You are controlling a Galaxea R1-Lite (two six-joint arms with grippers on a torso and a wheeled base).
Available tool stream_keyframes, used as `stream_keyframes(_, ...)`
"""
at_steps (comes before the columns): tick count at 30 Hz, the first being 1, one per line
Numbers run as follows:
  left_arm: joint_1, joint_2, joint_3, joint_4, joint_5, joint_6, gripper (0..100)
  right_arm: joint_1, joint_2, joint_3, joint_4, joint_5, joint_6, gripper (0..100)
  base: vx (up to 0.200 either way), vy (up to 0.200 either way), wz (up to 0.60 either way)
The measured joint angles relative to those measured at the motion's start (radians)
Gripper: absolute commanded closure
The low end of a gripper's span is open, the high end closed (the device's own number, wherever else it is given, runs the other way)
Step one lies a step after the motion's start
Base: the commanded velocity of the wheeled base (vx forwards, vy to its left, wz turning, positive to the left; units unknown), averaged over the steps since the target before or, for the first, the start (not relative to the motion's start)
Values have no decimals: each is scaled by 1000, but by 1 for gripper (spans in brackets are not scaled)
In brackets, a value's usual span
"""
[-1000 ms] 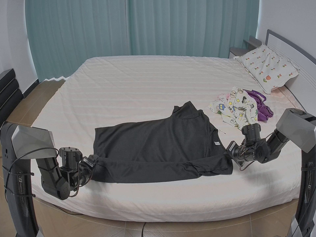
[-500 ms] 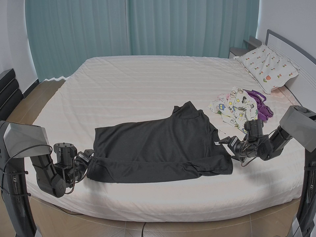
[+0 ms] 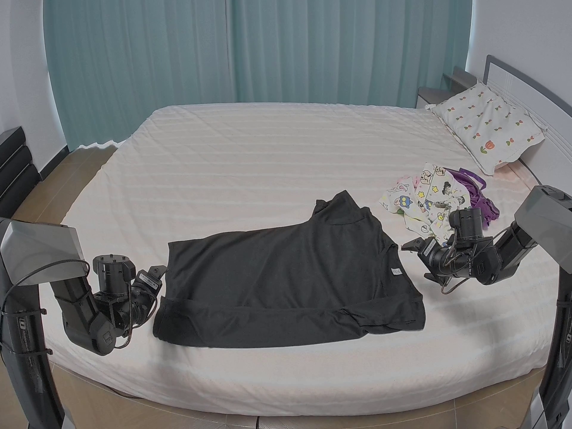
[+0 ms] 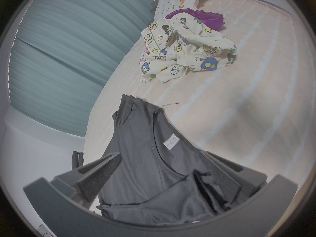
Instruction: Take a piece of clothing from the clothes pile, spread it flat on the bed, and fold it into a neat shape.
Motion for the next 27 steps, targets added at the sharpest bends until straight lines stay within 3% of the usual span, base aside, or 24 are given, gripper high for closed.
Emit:
stream_keyframes(2,1,0,-2,0,0,-1,0,1,-1,1,0,0,0,0,200,0,0)
stream_keyframes(11,1,-3,10,4,-6,34,0,8,-2,9,2,-2,-6,0,0,0,0)
stream_keyframes(19,19,-59,113,6,-136,161,0,11,-2,15,5,-6,-8,0,0,0,0)
stream_keyframes(27,12,-89,141,9,-144,169,0,13,-1,22,5,-7,-12,0,0,0,0)
